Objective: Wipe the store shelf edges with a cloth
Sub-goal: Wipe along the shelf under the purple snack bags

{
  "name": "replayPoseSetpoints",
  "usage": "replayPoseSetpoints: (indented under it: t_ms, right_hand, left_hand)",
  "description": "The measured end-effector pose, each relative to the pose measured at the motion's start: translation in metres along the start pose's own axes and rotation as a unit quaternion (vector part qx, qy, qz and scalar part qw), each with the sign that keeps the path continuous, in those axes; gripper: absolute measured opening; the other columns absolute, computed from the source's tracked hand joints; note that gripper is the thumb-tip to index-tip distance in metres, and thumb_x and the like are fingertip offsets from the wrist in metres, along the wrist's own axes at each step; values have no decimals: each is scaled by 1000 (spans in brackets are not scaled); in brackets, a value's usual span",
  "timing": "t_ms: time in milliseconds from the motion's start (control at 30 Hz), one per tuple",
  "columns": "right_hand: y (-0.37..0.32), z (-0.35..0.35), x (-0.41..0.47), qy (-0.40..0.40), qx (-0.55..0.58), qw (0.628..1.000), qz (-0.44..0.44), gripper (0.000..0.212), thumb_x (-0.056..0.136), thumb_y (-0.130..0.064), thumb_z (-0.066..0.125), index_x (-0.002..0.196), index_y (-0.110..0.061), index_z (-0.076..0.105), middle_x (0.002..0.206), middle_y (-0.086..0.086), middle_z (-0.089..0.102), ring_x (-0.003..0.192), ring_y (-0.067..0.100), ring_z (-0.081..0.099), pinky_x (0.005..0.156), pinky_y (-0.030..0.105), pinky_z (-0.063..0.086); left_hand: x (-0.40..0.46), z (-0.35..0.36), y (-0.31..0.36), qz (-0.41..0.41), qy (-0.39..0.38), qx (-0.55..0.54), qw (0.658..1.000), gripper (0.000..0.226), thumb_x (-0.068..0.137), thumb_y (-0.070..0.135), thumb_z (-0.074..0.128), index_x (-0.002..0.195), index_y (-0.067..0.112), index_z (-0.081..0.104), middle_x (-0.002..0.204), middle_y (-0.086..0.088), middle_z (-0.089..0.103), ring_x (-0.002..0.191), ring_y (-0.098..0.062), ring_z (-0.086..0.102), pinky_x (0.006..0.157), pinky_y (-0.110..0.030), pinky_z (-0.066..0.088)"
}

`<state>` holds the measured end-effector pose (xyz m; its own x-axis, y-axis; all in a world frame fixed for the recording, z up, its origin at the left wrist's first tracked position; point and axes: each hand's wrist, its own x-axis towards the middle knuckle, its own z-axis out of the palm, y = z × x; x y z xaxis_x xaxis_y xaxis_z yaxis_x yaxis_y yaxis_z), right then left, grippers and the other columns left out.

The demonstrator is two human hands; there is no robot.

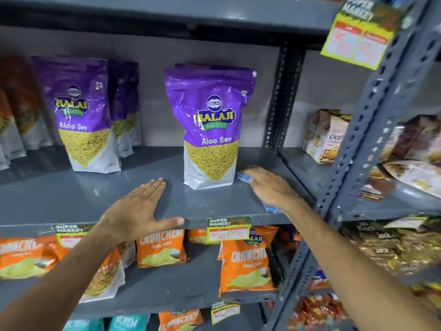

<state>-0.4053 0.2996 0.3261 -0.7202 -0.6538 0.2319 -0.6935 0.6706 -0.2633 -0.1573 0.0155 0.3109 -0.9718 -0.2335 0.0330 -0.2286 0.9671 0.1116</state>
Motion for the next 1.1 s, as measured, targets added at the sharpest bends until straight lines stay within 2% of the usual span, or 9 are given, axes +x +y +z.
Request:
replayPoseSetpoints:
  t_ms: [133, 200, 267, 333, 500, 767, 867, 967, 1100]
  right_hand:
    - [-4, -3, -36, -28, 23, 998, -55, 43, 107, -22, 39, 143, -43, 50, 159, -13, 41, 149, 5, 31, 117, 26, 23]
    - [-4, -12, -50, -47, 126, 990, -35, 40, 106, -27, 43, 135, -54, 51, 150, -10, 55, 140, 9, 46, 113, 33, 36]
    - [3, -20, -52, 25, 181, 983, 17, 38, 106, -30, 43, 130, -59, 51, 120, 3, 74, 103, 21, 69, 86, 42, 54]
    - [12, -24, -42, 104, 128, 984, 75, 42, 104, -22, 41, 136, -48, 49, 109, 9, 74, 78, 24, 65, 64, 38, 49]
    - [12, -23, -15, 42, -31, 979, 195, 58, 92, -14, 40, 149, -21, 45, 155, 9, 48, 139, 33, 46, 116, 47, 37]
    - [-41, 1, -48, 9, 2, 999, 43, 50, 102, -16, 41, 149, -34, 42, 165, -2, 33, 152, 18, 29, 124, 49, 19]
    - [-48, -3, -76, -11, 89, 996, -19, 43, 106, -25, 39, 144, -45, 44, 158, -15, 43, 145, 12, 40, 114, 43, 36]
    - [-32, -16, -92, 82, 85, 992, 53, 44, 105, -20, 46, 142, -43, 46, 139, -8, 61, 108, 19, 70, 84, 38, 57]
    - [-21, -16, -90, 101, -54, 981, 155, 49, 98, -13, 46, 146, -23, 49, 151, 7, 53, 141, 25, 46, 116, 43, 39]
  left_hand:
    - [-1, -1, 0, 2, 1, 2, 1000, 145, 62, 114, 12, 171, 20, -5, 180, 5, -6, 165, -9, -4, 133, -29, -2]
    - [-1, -1, 0, 2, 1, -1, 1000, 146, 61, 114, 12, 171, 20, -5, 180, 5, -6, 165, -9, -4, 134, -29, -2]
    - [-1, -1, 1, 2, 4, -5, 1000, 146, 61, 115, 13, 171, 20, -4, 180, 5, -6, 165, -9, -4, 134, -30, -1]
    - [-1, -1, 1, 3, 5, -6, 1000, 146, 61, 115, 13, 171, 20, -4, 180, 6, -5, 166, -9, -3, 135, -31, 0]
    - [-1, -3, 1, 3, 3, 0, 1000, 147, 60, 115, 10, 171, 20, -5, 180, 6, -6, 166, -9, -3, 134, -30, 0]
    - [-3, -4, 2, 5, -1, 2, 1000, 147, 59, 114, 9, 171, 19, -4, 180, 4, -5, 166, -10, -2, 134, -32, 1]
    - [-3, -5, 3, 6, -1, -2, 1000, 148, 58, 114, 8, 171, 19, -4, 180, 4, -5, 166, -11, -1, 134, -32, 2]
    - [-3, -4, 4, 2, -3, 3, 1000, 147, 59, 114, 9, 171, 20, -5, 180, 5, -5, 166, -11, -2, 133, -31, 2]
    - [-2, -3, 3, -2, 1, 7, 1000, 145, 61, 114, 11, 171, 21, -5, 180, 5, -4, 166, -11, 0, 133, -32, 3]
